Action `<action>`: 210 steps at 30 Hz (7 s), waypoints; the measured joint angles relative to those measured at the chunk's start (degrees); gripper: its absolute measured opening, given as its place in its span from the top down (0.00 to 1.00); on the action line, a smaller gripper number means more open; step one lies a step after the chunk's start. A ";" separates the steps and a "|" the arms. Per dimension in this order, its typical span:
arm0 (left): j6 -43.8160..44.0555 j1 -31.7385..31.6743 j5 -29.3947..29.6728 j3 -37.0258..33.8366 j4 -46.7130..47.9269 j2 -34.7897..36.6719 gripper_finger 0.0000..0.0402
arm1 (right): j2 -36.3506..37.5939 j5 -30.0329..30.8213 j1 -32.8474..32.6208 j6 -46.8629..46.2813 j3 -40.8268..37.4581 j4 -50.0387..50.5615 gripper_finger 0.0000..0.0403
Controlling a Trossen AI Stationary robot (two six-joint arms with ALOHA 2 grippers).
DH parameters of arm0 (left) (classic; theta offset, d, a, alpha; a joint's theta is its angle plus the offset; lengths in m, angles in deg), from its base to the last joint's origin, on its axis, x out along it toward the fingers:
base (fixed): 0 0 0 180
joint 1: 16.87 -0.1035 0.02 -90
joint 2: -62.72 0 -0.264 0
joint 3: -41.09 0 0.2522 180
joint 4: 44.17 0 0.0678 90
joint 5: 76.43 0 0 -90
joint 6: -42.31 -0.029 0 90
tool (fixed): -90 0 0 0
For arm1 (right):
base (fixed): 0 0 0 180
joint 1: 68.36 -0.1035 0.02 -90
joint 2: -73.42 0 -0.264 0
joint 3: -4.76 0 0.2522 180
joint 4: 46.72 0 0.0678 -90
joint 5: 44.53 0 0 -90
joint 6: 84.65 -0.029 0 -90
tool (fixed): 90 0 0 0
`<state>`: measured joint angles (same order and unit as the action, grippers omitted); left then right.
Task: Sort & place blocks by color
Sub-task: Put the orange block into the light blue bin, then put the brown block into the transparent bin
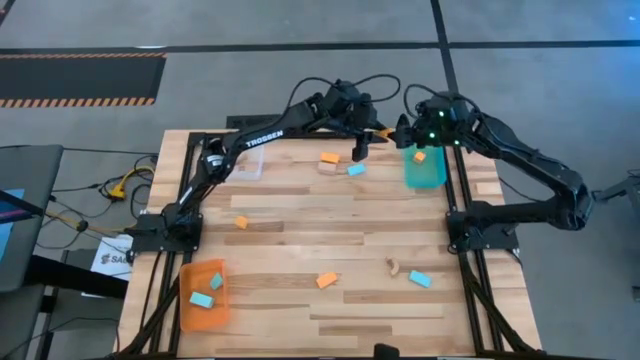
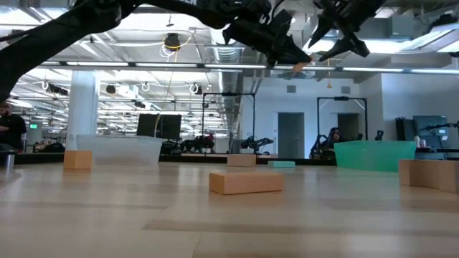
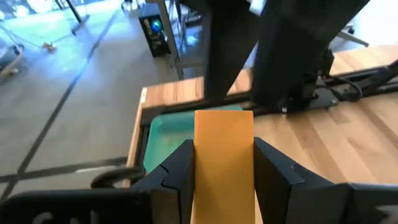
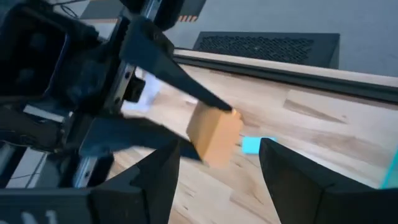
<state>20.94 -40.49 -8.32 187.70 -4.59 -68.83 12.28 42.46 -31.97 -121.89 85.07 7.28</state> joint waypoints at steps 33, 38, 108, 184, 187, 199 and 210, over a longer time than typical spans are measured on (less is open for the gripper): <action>-2.04 -5.01 10.92 0.09 20.25 1.92 0.39 | -4.63 9.64 10.59 9.08 -0.43 11.93 0.88; 2.17 -11.24 4.30 0.07 26.13 1.81 0.42 | -11.65 12.29 13.06 13.54 -1.75 14.20 0.88; 34.59 20.98 19.60 -89.33 -4.87 71.20 1.00 | -19.97 12.78 -44.90 -17.38 -1.70 17.87 0.34; 46.79 13.88 -5.94 -87.05 -75.66 41.57 0.68 | -4.49 30.16 -54.62 -28.13 -7.78 4.84 0.90; 39.82 15.32 -8.11 -83.72 -75.32 41.38 0.58 | -2.89 30.29 -52.45 -26.26 -7.78 2.07 0.89; 66.30 10.34 -10.09 -71.46 -59.34 39.61 0.37 | -0.21 30.08 -48.71 9.14 -7.78 -17.12 0.89; 84.84 10.39 -7.89 -80.50 -87.21 39.52 0.38 | -0.18 29.87 -45.45 21.40 -7.78 -26.36 0.89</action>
<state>105.79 -30.11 -16.21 107.21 -91.80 -29.31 12.10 72.33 -77.43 -100.49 77.28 -19.08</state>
